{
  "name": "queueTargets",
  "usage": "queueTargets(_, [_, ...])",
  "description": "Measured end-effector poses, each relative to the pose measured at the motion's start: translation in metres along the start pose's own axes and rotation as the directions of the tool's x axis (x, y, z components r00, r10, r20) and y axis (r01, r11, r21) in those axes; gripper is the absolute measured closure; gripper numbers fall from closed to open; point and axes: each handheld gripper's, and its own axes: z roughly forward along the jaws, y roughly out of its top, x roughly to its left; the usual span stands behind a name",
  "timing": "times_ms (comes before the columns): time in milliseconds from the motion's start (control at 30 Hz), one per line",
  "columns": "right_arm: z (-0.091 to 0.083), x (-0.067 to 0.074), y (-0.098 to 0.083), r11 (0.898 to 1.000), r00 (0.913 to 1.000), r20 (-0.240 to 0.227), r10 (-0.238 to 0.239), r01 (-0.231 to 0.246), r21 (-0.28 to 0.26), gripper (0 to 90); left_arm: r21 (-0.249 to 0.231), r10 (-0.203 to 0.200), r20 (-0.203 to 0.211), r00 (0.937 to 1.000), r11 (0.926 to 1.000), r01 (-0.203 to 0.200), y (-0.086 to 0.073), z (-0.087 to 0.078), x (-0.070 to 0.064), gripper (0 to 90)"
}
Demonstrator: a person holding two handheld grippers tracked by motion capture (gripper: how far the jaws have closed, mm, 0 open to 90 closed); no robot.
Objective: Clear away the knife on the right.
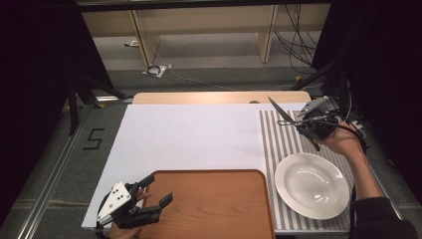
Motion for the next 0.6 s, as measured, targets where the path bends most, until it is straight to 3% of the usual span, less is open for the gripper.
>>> queueTargets(167, [-0.014, 0.014, 0.005, 0.997, 0.9996, -0.025, 0.012, -0.013, -0.070, 80.7, 0.000, 0.004, 0.000, 1.0000, 1.0000, -0.004, 0.000, 0.000, 0.000, 15.2])
queueTargets(333, [-0.024, 0.036, 0.006, 0.986, 0.9969, -0.075, 0.026, -0.037, -0.160, 80.7, -0.002, 0.002, 0.000, 1.0000, 1.0000, -0.002, 0.000, 0.000, 0.000, 15.2])
queueTargets(600, [-0.032, 0.066, 0.010, 0.976, 0.9942, -0.108, -0.002, -0.021, -0.215, 80.7, -0.003, 0.003, 0.000, 1.0000, 1.0000, -0.003, 0.000, -0.001, 0.000, 15.2])
